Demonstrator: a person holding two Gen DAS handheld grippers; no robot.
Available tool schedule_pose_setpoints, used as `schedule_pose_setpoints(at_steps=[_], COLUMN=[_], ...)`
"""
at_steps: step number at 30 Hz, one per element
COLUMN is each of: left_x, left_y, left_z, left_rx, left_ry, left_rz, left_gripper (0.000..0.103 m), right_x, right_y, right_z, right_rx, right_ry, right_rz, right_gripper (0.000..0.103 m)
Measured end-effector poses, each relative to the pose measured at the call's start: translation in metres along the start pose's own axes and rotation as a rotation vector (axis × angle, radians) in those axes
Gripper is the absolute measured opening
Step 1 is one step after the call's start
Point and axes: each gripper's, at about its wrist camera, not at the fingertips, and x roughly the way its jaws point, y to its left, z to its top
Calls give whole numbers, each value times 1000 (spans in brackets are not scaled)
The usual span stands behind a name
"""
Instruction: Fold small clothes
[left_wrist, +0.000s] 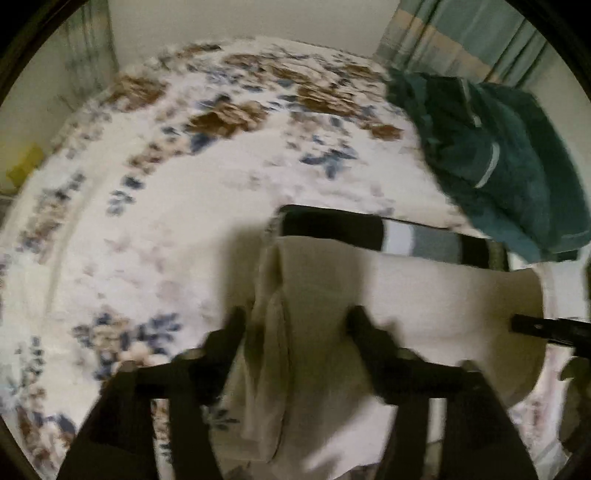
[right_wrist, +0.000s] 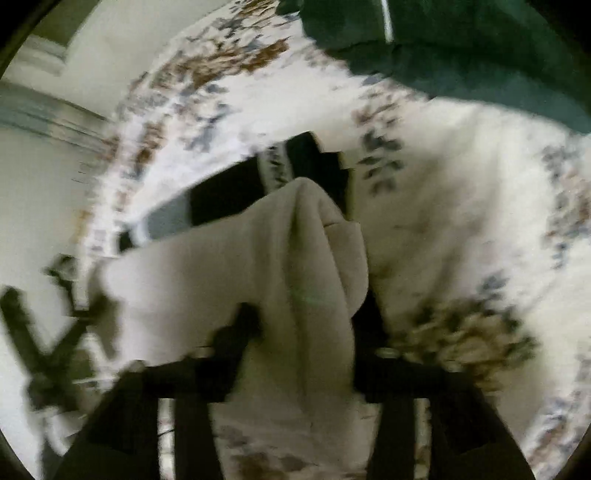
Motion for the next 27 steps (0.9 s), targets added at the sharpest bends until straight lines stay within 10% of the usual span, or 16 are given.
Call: schedule_pose_setpoints(at_steps=[6,15,27], left_x=[-10,-66,-263], left_y=[-7,-44,-94], left_z=[-29,-68,-132], left_rx=[14,64,98], left_ry=[-11,-51,-235], left_rz=[109,176,149], left_gripper=[98,102,102], right_x=[-11,-62,-254], right_y=[18,35,73], right_z=[-40,-116,-250], right_rx=[-78,-121,-134], right_ry=[-74,-173,-380], right_rz=[-301,-434,-419], right_gripper=[102,102,102])
